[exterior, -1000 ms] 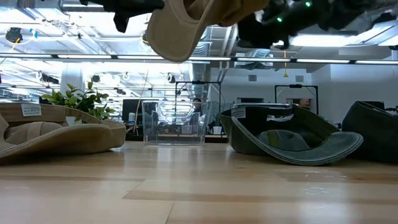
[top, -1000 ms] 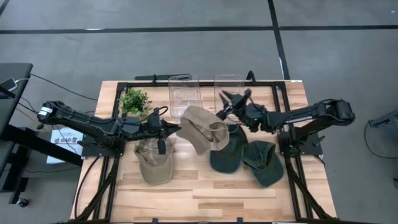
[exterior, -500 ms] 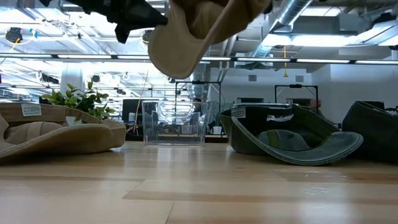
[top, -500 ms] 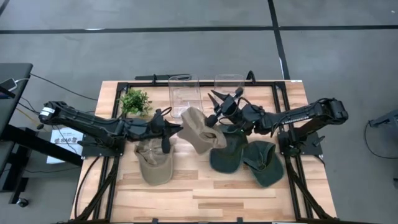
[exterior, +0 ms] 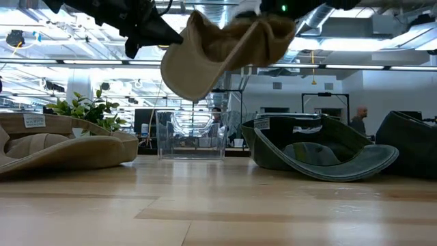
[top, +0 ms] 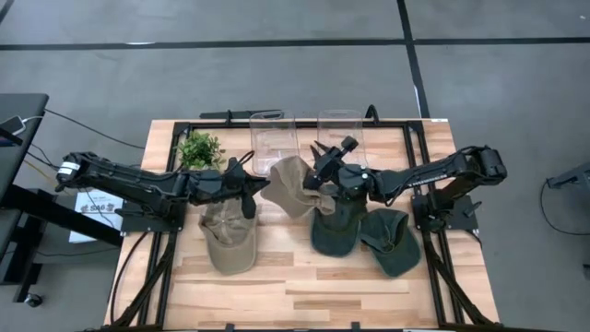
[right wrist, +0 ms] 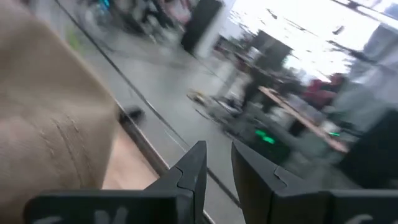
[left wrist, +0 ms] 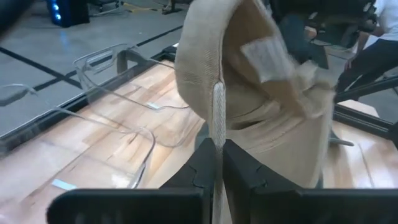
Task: Pick & Place hat
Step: Put the right brown cap into the right transparent bin
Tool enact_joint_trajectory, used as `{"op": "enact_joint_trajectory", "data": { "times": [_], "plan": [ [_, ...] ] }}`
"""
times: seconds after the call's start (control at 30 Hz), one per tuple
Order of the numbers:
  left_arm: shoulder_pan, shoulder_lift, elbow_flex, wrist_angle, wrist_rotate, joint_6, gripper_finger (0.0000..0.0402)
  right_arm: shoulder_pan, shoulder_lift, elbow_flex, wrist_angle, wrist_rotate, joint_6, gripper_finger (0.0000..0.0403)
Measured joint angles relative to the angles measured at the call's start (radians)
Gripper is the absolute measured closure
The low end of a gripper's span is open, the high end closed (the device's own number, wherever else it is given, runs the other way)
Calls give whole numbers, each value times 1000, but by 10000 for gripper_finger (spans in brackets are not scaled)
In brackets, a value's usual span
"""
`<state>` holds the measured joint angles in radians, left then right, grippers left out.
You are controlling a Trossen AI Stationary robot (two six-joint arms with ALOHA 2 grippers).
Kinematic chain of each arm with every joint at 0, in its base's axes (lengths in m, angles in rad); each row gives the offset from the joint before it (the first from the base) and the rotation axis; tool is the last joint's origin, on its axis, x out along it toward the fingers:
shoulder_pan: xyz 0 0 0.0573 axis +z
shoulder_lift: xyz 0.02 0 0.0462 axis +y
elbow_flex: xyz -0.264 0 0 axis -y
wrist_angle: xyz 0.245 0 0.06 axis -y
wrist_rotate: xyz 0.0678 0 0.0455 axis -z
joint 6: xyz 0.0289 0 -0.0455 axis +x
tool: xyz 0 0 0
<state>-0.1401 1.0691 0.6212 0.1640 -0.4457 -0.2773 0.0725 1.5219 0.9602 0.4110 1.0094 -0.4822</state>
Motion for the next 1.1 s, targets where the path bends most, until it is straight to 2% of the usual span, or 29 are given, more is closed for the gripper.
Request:
{"op": "enact_joint_trajectory", "data": {
  "times": [0.23,0.37,0.6,0.73,0.87,1.1],
  "plan": [
    [-11,0,0,-9,12,-16,385,-77,57,1,73,200,-182,337],
    [-10,0,0,-15,12,-17,385,-114,60,2,187,237,-270,337],
    [-8,0,0,-18,13,-16,385,-51,34,4,400,195,-363,337],
    [-7,0,0,-18,5,-15,385,6,39,4,401,176,-349,337],
    [-4,0,0,-18,4,-14,385,44,56,3,361,119,-261,337],
    [-2,0,0,-15,1,-15,385,28,119,4,327,53,-173,337]
  ]
}}
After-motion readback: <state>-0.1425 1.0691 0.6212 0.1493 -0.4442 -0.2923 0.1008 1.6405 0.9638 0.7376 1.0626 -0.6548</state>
